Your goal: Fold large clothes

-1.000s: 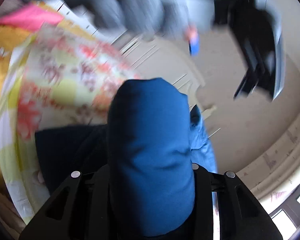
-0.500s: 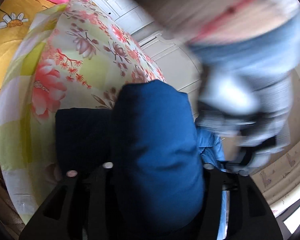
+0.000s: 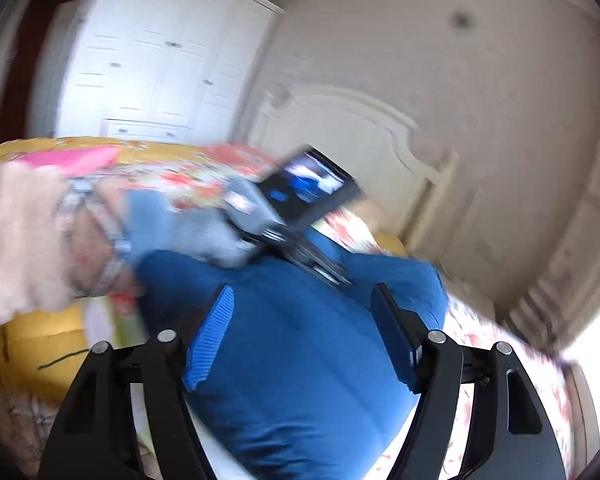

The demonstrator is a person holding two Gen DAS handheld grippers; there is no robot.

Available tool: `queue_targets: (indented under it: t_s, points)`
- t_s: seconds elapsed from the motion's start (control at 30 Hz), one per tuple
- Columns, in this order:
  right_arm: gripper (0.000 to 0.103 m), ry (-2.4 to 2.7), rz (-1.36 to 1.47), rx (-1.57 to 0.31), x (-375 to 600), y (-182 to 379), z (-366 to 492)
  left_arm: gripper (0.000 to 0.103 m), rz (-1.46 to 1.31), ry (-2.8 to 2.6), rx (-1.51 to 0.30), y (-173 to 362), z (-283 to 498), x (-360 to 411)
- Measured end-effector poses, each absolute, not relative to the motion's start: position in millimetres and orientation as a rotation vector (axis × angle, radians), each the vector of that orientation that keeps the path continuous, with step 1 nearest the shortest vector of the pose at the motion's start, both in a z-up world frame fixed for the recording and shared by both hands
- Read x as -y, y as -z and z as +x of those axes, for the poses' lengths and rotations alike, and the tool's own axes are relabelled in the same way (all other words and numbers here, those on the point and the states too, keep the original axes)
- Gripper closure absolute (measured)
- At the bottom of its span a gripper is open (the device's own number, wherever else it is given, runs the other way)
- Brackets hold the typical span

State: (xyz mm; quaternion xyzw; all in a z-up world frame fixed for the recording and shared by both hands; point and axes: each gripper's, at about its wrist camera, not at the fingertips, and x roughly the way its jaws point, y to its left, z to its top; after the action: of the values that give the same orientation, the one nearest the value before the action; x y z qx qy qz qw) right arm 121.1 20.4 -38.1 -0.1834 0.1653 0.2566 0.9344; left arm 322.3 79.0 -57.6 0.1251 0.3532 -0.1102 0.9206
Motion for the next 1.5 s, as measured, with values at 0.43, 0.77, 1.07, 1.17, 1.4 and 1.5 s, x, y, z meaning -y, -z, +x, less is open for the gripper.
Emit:
queue_targets:
  t_s: [0.43,0.77,1.07,1.17,1.4,1.5]
  points:
    - [0.036,-0.550,-0.535,-0.394,-86.6,101.0,133.1,0.002,0.358,0.031,-0.557,-28.9,254.9,-79.8]
    - [0.037,-0.717,-0.482,-0.441,-41.6,76.6,112.8,0.002,0.255,0.018,-0.622,44.5,251.6,-81.7]
    - [0.056,-0.497,-0.195,-0.449,49.6,19.3,231.5,0.002,0.240,0.005,-0.597,47.0,249.2,-83.8]
    - [0.063,-0.492,-0.187,-0.513,34.9,20.7,294.8,0.002,0.235,0.000,-0.588,46.5,246.8,-84.7]
    - [0.064,-0.635,-0.182,-0.851,-4.9,69.3,400.6,0.002,0.178,-0.008,-0.609,47.6,251.0,-95.0]
    - [0.064,-0.634,-0.280,-0.856,-10.6,62.4,396.5,0.002,0.131,0.037,-0.648,50.2,257.1,-103.3]
